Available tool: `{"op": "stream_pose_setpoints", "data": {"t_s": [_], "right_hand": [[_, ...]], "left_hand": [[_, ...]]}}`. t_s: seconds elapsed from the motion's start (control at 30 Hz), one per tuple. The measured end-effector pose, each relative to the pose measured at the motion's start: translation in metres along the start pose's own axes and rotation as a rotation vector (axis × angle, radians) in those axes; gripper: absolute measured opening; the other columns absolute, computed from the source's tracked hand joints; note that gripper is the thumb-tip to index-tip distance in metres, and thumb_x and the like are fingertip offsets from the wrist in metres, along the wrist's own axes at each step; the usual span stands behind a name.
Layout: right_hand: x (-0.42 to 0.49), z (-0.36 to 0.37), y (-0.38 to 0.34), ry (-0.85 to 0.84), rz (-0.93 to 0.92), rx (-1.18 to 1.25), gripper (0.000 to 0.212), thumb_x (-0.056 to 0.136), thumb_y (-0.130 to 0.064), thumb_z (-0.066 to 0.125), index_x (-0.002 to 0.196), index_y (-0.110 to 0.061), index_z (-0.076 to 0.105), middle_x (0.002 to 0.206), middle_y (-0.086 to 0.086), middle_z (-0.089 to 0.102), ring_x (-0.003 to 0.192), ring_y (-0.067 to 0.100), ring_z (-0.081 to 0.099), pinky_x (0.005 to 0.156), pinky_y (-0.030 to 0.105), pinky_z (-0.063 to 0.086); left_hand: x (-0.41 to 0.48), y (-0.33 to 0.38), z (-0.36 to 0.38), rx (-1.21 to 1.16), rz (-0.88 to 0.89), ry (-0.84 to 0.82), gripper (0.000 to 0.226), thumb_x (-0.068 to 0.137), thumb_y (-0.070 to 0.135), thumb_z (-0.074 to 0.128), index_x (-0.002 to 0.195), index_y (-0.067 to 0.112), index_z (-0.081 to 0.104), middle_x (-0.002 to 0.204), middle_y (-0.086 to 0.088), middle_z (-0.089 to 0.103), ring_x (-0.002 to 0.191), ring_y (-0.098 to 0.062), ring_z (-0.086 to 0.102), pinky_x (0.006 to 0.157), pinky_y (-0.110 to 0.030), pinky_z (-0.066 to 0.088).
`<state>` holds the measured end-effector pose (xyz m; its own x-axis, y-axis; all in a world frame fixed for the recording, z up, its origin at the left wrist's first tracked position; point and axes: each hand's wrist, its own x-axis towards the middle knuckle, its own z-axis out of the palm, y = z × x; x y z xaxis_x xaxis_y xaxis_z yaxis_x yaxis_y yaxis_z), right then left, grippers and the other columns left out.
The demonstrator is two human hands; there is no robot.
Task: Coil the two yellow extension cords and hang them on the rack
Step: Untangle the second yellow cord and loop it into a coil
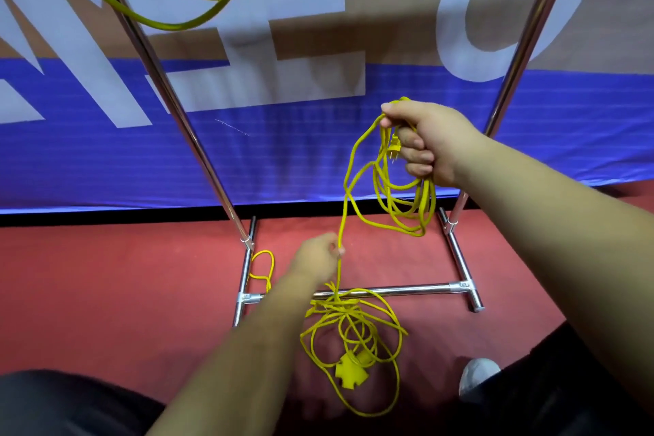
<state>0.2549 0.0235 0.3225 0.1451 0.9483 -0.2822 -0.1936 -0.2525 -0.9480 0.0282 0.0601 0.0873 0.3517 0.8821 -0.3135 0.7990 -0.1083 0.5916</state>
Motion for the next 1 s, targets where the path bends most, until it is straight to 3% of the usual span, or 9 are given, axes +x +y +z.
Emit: {"op": "stream_pose_setpoints", "data": {"t_s": [0.07,0.2,0.33,0.4,0.6,0.73,0.87,0.93,1.0], "right_hand": [[0.000,0.001,0.001,0.000,-0.018,-0.038,0.029,0.106,-0.038,0.060,0.089,-0.014,0.065,0.048,-0.002,0.028,0.031,0.011,0.022,0.036,0.019,0.020],[-0.003,0.007,0.002,0.038,-0.067,-0.094,0.027,0.104,-0.036,0.063,0.093,-0.012,0.068,0.049,0.001,0.030,0.032,0.014,0.023,0.039,0.021,0.021],[-0.004,0.017,0.003,0.107,-0.122,-0.082,0.026,0.100,-0.032,0.070,0.086,-0.011,0.070,0.050,0.004,0.032,0.033,0.017,0.025,0.043,0.022,0.023],[-0.004,0.022,0.005,0.120,-0.147,-0.067,0.026,0.100,-0.032,0.070,0.083,-0.013,0.070,0.051,0.005,0.034,0.035,0.018,0.027,0.044,0.023,0.024],[-0.006,0.044,0.011,0.090,-0.197,-0.078,0.022,0.102,-0.033,0.067,0.101,-0.012,0.076,0.060,0.002,0.054,0.044,0.017,0.045,0.043,0.025,0.040],[-0.010,0.057,0.020,0.008,-0.161,-0.079,0.027,0.103,-0.041,0.068,0.105,-0.016,0.076,0.081,0.005,0.069,0.063,0.019,0.067,0.059,0.035,0.059],[-0.020,0.069,0.029,-0.045,-0.110,-0.051,0.035,0.105,-0.047,0.064,0.115,-0.014,0.072,0.096,0.016,0.078,0.078,0.028,0.078,0.071,0.043,0.066],[-0.024,0.076,0.031,-0.065,-0.066,-0.039,0.040,0.104,-0.050,0.063,0.116,-0.013,0.071,0.094,0.018,0.079,0.076,0.031,0.078,0.076,0.047,0.065],[-0.027,0.080,0.032,-0.060,-0.032,-0.041,0.044,0.104,-0.053,0.062,0.113,-0.010,0.070,0.082,0.016,0.076,0.065,0.027,0.074,0.069,0.044,0.064]], "left_hand": [[0.009,0.020,-0.035,-0.135,0.022,0.068,0.024,0.099,0.028,0.065,0.079,0.021,0.053,0.072,-0.002,0.063,0.066,-0.024,0.068,0.067,-0.035,0.057],[0.008,0.061,-0.108,-0.472,-0.024,0.043,0.022,0.105,0.023,0.057,0.087,0.015,0.048,0.080,-0.017,0.058,0.055,-0.022,0.063,0.050,-0.034,0.059],[-0.009,0.102,-0.175,-0.670,-0.041,0.160,0.017,0.107,0.022,0.054,0.095,0.010,0.055,0.075,-0.007,0.053,0.048,-0.011,0.055,0.049,-0.027,0.056],[-0.022,0.119,-0.199,-0.819,-0.103,0.122,0.018,0.107,0.021,0.056,0.099,0.005,0.058,0.076,-0.008,0.058,0.049,-0.011,0.065,0.050,-0.029,0.059],[-0.069,0.141,-0.212,-0.790,-0.138,-0.047,0.026,0.104,0.027,0.063,0.106,0.002,0.065,0.068,-0.007,0.075,0.068,-0.022,0.078,0.051,-0.030,0.060],[-0.079,0.146,-0.207,-0.993,-0.134,-0.108,0.018,0.105,0.026,0.060,0.101,0.009,0.065,0.067,-0.006,0.075,0.060,-0.012,0.075,0.049,-0.023,0.059],[-0.078,0.156,-0.214,-1.123,-0.084,-0.101,0.028,0.104,0.026,0.061,0.093,0.001,0.066,0.066,-0.010,0.074,0.052,-0.010,0.071,0.049,-0.019,0.058],[-0.079,0.158,-0.215,-1.126,-0.042,-0.076,0.032,0.104,0.027,0.062,0.100,-0.004,0.066,0.070,-0.011,0.075,0.057,-0.012,0.073,0.050,-0.020,0.058],[-0.077,0.157,-0.215,-1.138,-0.020,-0.027,0.035,0.103,0.028,0.063,0.109,-0.007,0.065,0.071,-0.013,0.075,0.060,-0.013,0.075,0.051,-0.020,0.058]]}}
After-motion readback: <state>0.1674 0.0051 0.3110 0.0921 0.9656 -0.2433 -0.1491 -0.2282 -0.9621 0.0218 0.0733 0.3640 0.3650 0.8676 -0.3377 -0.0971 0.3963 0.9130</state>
